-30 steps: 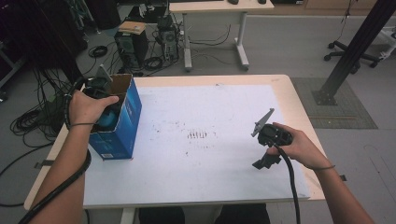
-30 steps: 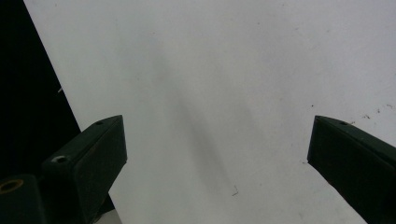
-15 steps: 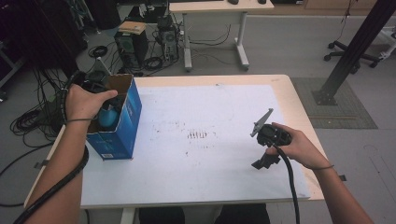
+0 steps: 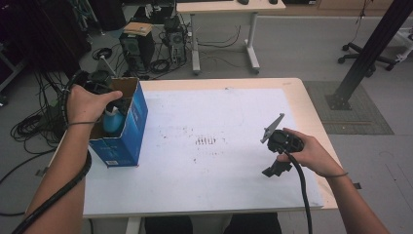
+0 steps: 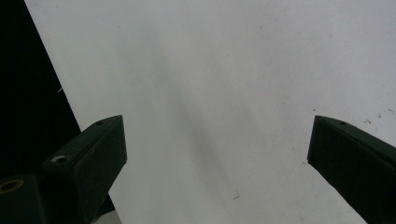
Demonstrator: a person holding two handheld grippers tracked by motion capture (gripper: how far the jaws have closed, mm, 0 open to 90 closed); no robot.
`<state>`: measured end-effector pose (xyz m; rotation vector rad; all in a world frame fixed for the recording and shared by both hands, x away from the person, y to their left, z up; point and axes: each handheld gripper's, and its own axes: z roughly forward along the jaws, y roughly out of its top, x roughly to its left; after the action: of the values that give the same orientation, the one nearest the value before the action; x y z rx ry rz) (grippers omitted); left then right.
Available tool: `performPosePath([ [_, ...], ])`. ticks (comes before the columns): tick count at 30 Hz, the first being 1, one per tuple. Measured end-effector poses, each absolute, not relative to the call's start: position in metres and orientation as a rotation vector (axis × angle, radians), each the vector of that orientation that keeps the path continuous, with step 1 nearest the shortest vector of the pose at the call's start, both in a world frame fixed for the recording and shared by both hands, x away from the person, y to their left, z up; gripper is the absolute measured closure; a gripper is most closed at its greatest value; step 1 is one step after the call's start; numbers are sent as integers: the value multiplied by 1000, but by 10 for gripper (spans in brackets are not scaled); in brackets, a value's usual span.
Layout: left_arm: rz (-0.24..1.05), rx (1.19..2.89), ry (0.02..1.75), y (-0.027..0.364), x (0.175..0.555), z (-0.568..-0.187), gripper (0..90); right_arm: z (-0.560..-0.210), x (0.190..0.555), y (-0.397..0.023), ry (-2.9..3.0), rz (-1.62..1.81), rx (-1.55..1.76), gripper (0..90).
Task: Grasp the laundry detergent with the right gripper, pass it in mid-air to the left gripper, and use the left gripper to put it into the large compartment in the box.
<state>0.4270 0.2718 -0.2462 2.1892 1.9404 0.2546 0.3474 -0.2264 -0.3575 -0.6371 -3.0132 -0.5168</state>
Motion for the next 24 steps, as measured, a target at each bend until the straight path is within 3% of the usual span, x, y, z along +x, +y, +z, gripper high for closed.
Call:
performPosePath([
  [9, 275, 2178, 1937, 272, 424, -235, 260, -356, 348, -226, -3023, -521, -626, 43],
  [24, 321, 2188, 1899, 266, 411, -200, 126, -355, 349, -224, -3023, -518, -633, 42],
])
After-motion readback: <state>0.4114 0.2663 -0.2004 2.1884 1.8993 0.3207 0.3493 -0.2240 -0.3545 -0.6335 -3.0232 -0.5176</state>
